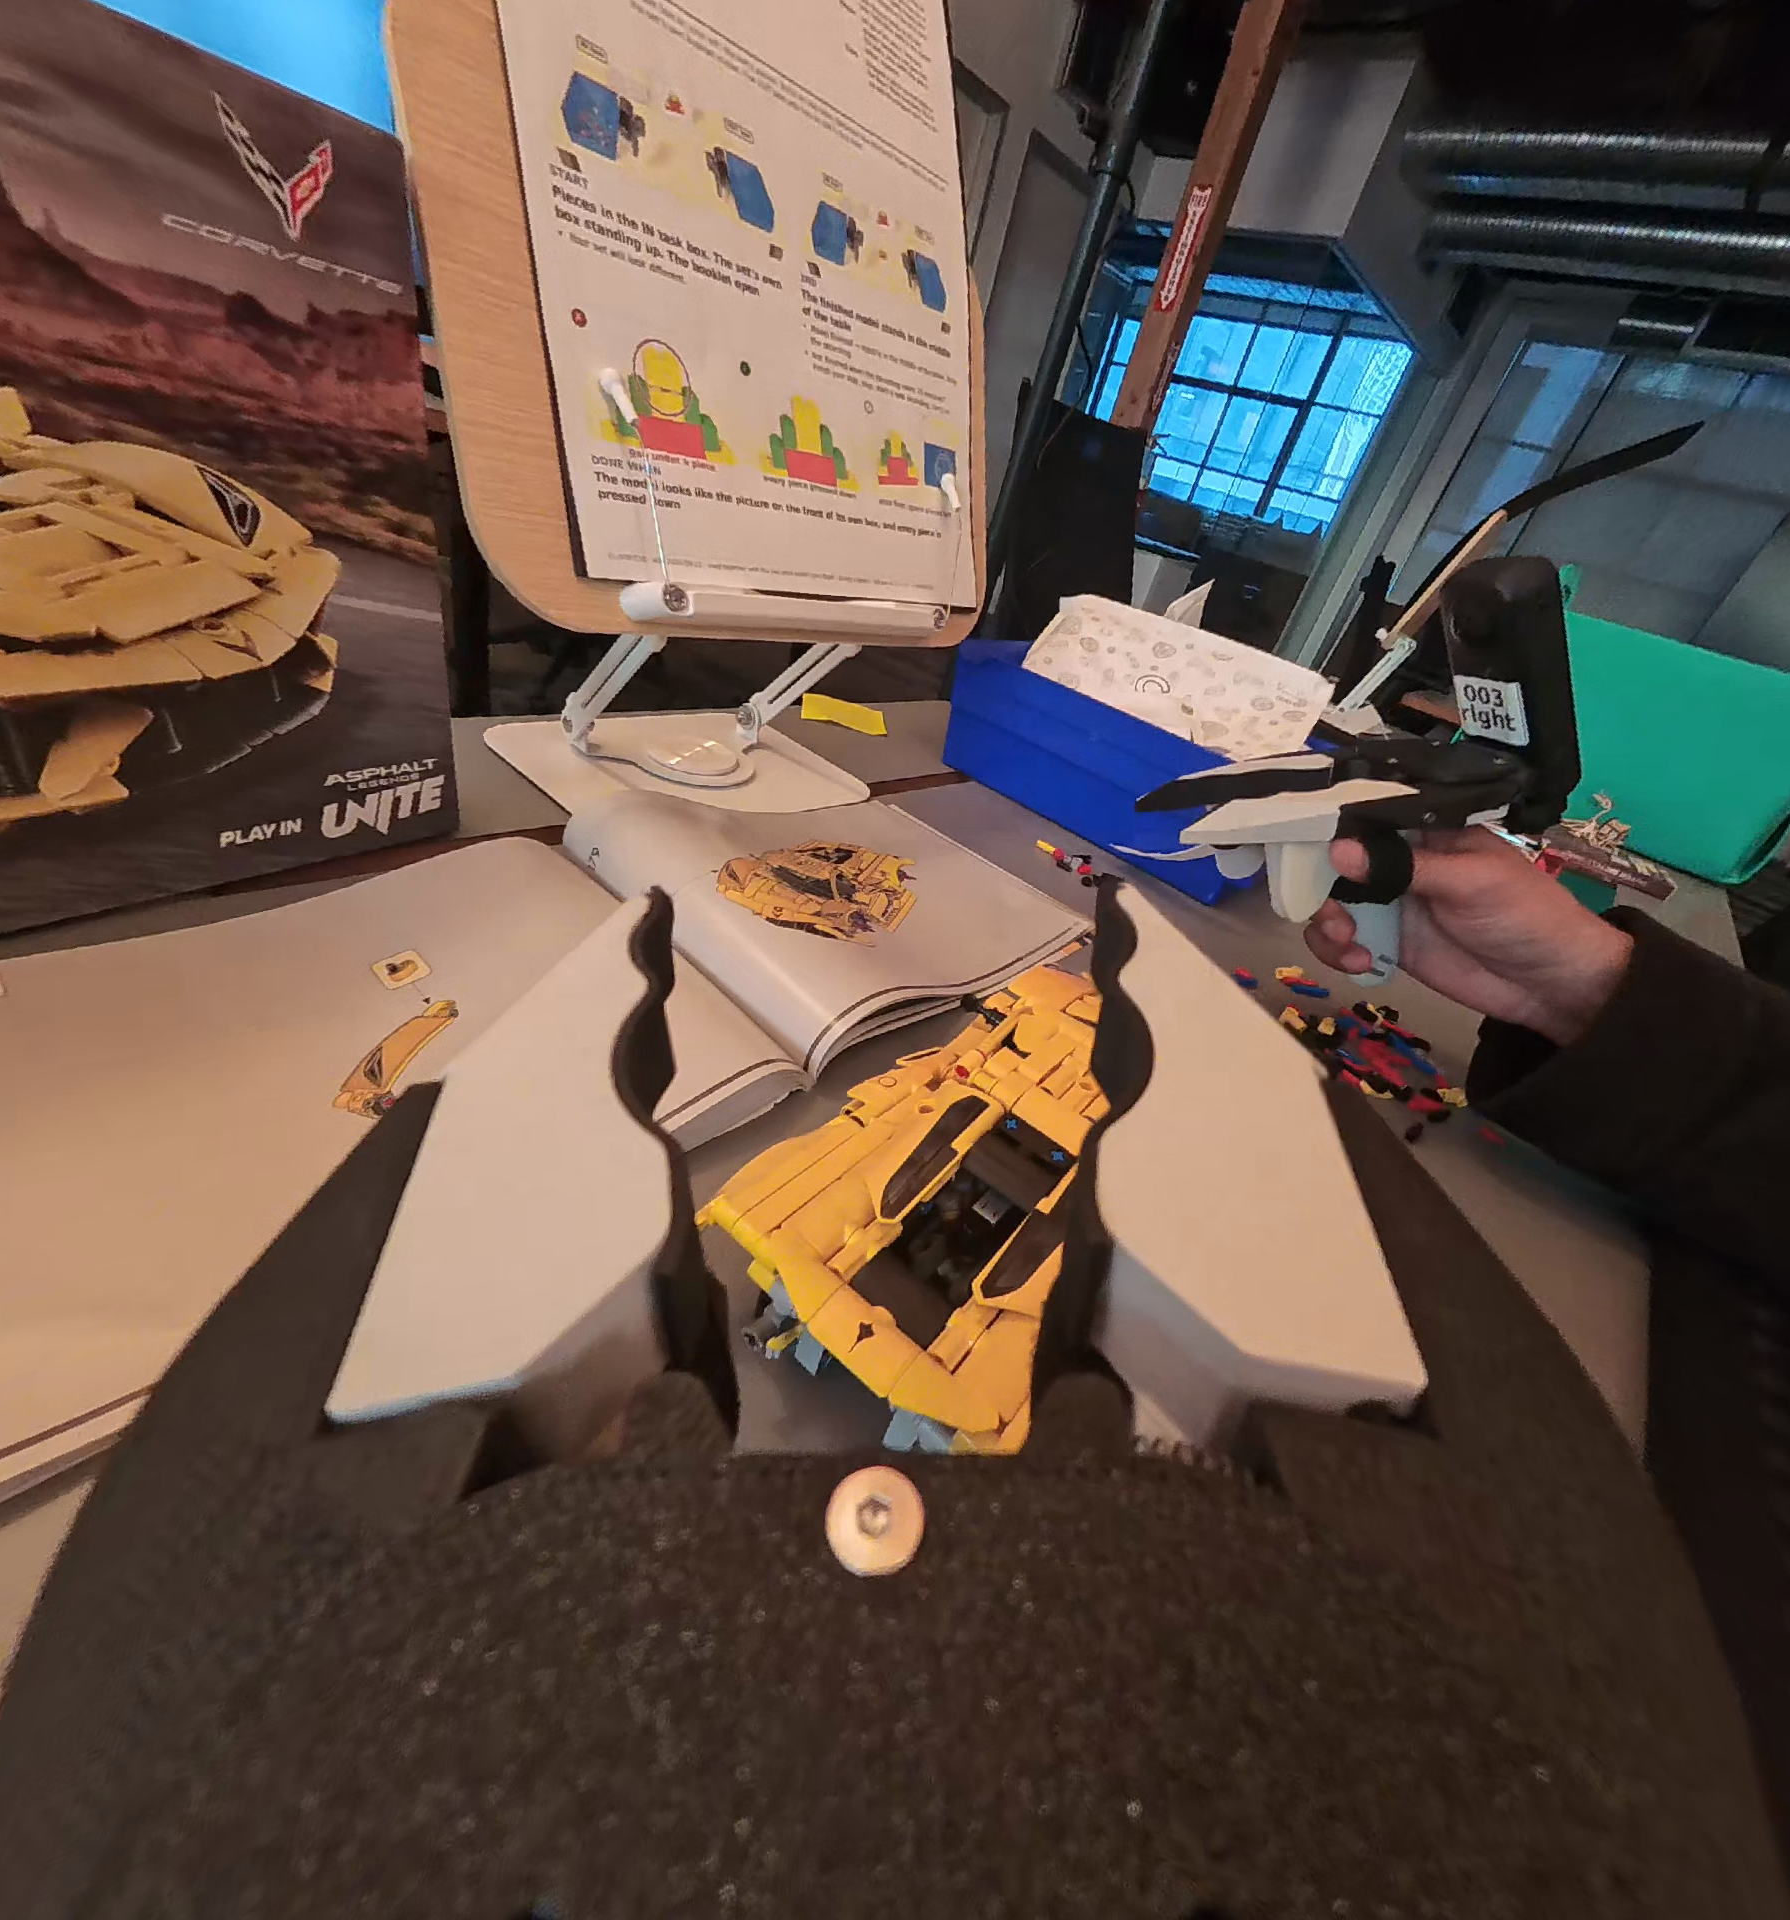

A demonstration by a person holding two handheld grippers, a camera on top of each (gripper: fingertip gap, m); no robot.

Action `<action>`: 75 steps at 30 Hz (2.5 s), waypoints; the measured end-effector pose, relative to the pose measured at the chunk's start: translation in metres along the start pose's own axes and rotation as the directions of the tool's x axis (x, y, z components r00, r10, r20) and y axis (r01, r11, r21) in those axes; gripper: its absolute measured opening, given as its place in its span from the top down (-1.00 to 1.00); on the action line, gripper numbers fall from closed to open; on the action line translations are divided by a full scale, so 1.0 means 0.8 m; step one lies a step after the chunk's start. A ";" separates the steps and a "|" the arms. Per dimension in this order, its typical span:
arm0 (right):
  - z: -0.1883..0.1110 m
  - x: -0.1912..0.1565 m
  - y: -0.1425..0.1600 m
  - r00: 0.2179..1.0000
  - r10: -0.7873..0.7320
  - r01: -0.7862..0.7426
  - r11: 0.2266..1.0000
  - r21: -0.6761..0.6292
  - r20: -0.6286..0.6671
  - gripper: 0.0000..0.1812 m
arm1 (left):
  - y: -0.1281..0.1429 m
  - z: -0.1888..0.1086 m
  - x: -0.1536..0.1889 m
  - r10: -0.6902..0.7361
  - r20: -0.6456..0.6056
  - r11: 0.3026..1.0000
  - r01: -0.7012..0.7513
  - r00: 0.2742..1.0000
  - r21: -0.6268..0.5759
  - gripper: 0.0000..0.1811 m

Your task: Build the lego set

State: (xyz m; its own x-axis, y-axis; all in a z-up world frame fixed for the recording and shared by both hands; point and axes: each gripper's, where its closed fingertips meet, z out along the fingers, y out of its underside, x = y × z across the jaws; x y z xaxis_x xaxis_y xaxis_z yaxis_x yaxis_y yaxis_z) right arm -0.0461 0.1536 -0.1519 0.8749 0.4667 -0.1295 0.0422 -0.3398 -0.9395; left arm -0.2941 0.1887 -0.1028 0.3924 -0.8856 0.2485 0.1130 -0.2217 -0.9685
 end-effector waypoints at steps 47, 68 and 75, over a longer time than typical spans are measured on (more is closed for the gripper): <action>0.012 0.042 0.014 0.993 0.027 -0.036 0.996 -0.076 -0.116 0.60 | 0.049 0.037 0.000 0.055 0.025 0.984 -0.050 0.998 -0.171 0.11; 0.041 -0.075 -0.051 0.931 0.192 -0.170 0.981 -0.096 0.311 0.53 | 0.037 0.034 0.045 -0.020 -0.215 0.988 -0.014 0.976 -0.155 0.13; 0.027 -0.241 0.058 0.755 -0.458 0.605 0.763 -0.228 0.469 0.59 | 0.090 -0.009 0.034 0.182 -0.282 0.864 -0.290 0.942 -0.413 -0.20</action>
State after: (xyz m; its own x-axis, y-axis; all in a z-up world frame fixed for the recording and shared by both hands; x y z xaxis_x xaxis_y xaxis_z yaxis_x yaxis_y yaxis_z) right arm -0.2234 0.0657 -0.1772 0.4147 0.8911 0.1843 0.6718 -0.1633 -0.7225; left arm -0.2817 0.1457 -0.1655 0.1328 -0.9896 0.0546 -0.3929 -0.1031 -0.9138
